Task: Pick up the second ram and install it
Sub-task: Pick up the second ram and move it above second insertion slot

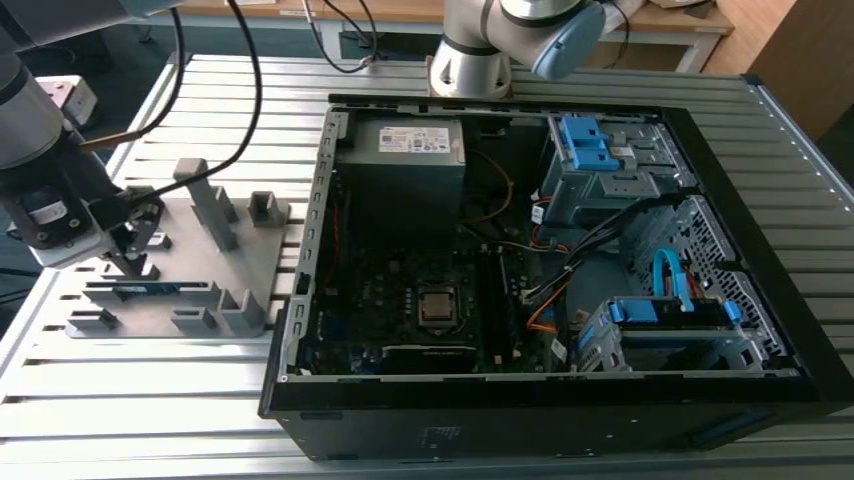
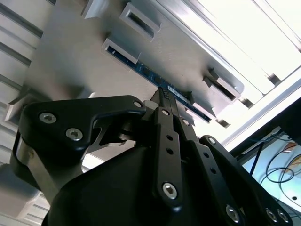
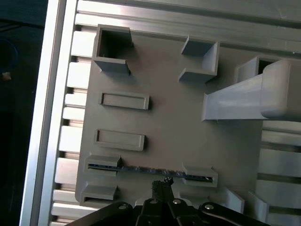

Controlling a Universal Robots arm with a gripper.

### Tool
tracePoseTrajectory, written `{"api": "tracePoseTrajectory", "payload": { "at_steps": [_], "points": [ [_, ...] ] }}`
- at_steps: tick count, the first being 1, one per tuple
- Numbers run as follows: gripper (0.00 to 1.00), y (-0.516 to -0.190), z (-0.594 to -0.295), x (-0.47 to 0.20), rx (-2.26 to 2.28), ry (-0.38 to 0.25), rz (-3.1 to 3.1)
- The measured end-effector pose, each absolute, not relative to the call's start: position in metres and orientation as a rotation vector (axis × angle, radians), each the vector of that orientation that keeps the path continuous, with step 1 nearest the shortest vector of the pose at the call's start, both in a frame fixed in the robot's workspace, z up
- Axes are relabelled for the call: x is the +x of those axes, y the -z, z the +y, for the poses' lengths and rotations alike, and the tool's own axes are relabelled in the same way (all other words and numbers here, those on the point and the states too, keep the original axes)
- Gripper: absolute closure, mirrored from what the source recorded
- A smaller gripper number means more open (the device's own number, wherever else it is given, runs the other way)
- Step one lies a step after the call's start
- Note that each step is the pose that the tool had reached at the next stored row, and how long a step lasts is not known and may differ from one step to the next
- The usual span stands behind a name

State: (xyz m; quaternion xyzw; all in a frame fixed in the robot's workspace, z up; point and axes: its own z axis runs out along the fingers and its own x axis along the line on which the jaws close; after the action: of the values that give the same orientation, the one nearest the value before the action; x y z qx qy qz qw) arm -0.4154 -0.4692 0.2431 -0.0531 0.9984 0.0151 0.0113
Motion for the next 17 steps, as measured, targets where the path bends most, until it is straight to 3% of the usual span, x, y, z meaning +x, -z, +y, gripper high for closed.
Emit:
{"api": "tracePoseTrajectory", "payload": {
  "at_steps": [17],
  "points": [
    [0.90,-0.2431,-0.4692,-0.4154,-0.383,-0.049,3.097]
  ]
}}
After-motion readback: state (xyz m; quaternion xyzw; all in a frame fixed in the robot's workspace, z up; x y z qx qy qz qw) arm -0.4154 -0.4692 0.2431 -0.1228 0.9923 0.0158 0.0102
